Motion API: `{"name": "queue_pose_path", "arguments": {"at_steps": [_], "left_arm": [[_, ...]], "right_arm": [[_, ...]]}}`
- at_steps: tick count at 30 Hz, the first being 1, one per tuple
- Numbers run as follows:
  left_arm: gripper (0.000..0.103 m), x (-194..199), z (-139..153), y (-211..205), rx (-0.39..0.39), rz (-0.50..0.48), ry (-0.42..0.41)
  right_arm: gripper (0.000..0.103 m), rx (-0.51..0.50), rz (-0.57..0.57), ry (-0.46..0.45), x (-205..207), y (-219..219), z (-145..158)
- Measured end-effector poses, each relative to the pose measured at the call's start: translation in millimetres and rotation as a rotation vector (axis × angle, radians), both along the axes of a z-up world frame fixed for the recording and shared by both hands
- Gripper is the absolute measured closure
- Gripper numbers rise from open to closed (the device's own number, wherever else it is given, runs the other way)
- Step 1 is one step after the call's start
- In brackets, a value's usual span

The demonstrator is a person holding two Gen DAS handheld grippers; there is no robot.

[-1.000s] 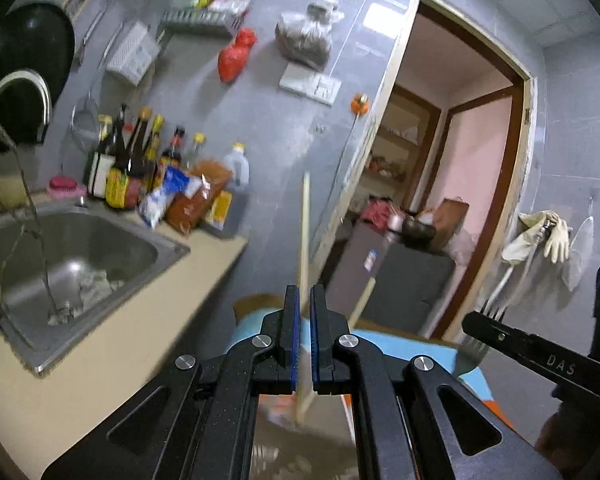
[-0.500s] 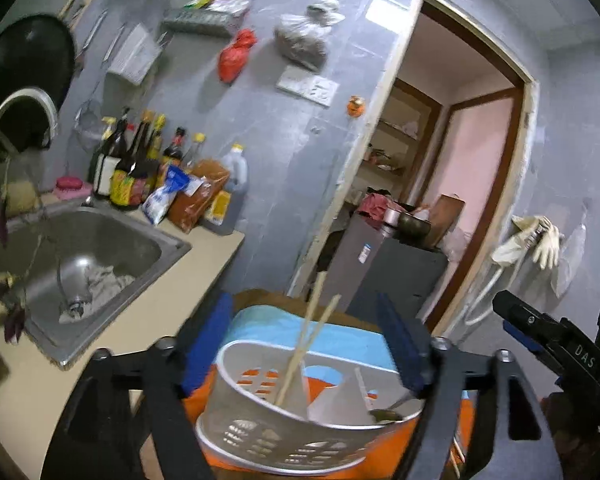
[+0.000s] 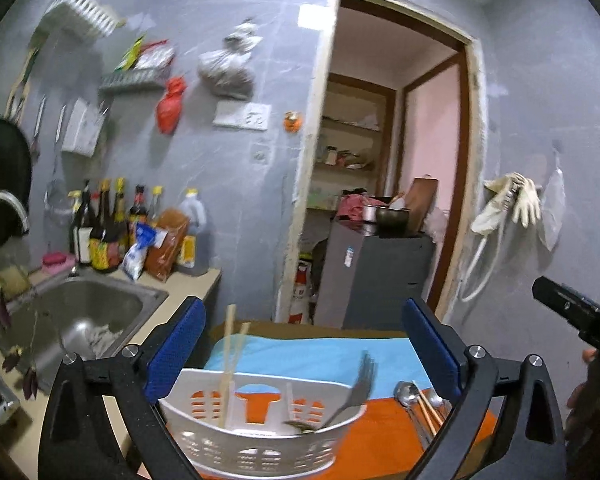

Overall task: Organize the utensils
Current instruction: 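Drop the chopstick from the left gripper while the right gripper drops the fork into the caddy, then move both grippers back toward the remaining spoons and chopsticks, then grasp the large silver spoon handle with the left gripper while the right gripper grasps the knife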

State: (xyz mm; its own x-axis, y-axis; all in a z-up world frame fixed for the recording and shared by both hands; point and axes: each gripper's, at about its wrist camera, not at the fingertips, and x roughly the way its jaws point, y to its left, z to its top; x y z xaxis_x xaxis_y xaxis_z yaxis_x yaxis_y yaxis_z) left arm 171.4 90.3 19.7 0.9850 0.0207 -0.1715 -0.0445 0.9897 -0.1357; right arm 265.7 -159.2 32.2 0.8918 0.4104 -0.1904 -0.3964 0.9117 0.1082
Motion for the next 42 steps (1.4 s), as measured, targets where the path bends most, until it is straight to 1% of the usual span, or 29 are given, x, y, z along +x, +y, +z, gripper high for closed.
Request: {"name": "queue_pose_path", "arguments": {"at_steps": [6,11,17,22,27,29,32,34,36,37,39,40,42], "left_arm": [[0.005,6,2,-42,0.064,-0.029,-0.011],[0.004,17,-3,-74,0.083,-0.091,0.013],[0.004,35,-25,-113,0.069,-0.178,0.091],[0.004,53,-52,-144,0.058,-0.234,0.165],[0.004,70,-80,-164,0.069,-0.246,0.229],[0.004,77,-92,-167,0.061,-0.241,0.263],[0.004,92,-113,-166,0.029,-0.242,0.345],[0.004,103,-122,-165,0.018,-0.220,0.400],[0.004,114,-132,-165,0.024,-0.177,0.454],[0.004,118,-135,-164,0.027,-0.167,0.470],[0.004,126,-143,-167,0.051,-0.146,0.505],[0.004,130,-147,-168,0.067,-0.139,0.524],[0.005,137,-155,-170,0.086,-0.128,0.551]], "right_arm": [[0.000,-0.035,-0.049,-0.030,-9,-35,2],[0.000,-0.037,-0.075,-0.002,-2,-65,-6],[0.000,-0.042,-0.111,0.062,15,-101,-29],[0.000,-0.055,-0.143,0.139,34,-124,-53],[0.000,-0.044,-0.118,0.193,50,-139,-78],[0.000,-0.048,-0.111,0.220,57,-142,-88],[0.001,-0.049,-0.093,0.268,68,-145,-105],[0.007,-0.043,-0.077,0.306,78,-146,-116],[0.021,-0.043,-0.055,0.365,90,-145,-128],[0.023,-0.050,-0.044,0.398,96,-143,-135],[0.032,-0.063,-0.021,0.454,106,-139,-146],[0.034,-0.063,-0.008,0.474,110,-137,-151],[0.040,-0.070,0.010,0.503,117,-132,-159]]}}
